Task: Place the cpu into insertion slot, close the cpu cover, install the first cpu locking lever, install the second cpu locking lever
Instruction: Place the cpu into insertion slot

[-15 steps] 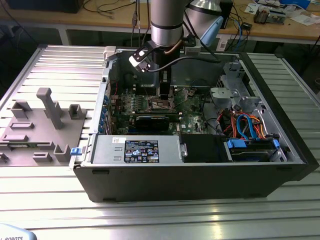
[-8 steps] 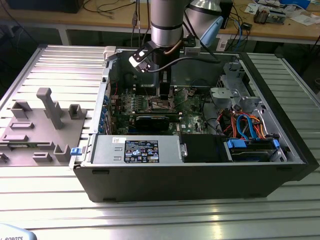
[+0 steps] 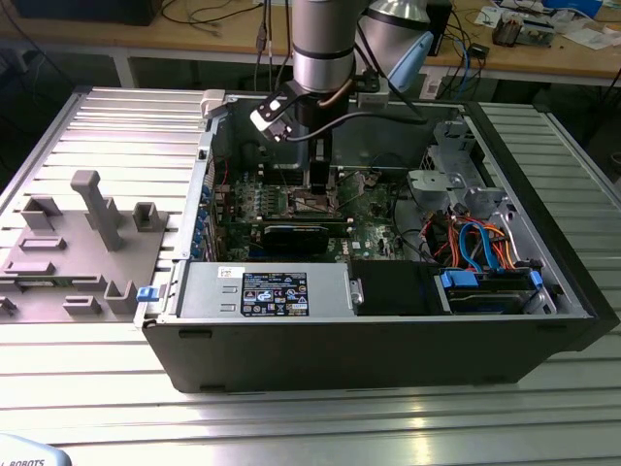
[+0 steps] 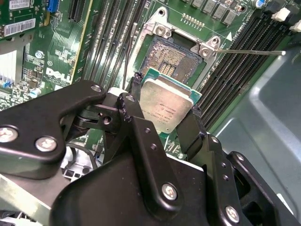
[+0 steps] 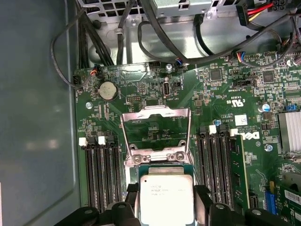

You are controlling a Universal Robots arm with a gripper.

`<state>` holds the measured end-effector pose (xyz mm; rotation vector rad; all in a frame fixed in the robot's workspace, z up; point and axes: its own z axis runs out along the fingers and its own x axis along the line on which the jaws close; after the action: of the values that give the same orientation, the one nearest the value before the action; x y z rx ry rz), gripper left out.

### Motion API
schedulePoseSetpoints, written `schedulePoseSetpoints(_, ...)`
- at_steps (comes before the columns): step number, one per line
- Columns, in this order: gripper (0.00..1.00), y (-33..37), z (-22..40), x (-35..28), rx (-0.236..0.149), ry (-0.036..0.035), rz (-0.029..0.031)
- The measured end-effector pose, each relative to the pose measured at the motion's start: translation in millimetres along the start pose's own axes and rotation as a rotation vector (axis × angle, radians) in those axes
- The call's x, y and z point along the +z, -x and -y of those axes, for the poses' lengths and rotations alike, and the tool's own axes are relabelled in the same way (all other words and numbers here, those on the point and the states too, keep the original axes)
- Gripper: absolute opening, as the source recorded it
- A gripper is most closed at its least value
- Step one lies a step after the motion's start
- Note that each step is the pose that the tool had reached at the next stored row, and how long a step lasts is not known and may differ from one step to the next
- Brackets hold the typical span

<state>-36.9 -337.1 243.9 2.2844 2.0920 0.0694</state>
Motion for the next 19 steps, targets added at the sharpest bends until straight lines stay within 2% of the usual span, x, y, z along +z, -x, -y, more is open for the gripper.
schedulePoseSetpoints(19,0.55,0.0,0.3,4.4,0.004,0.0,0.0003)
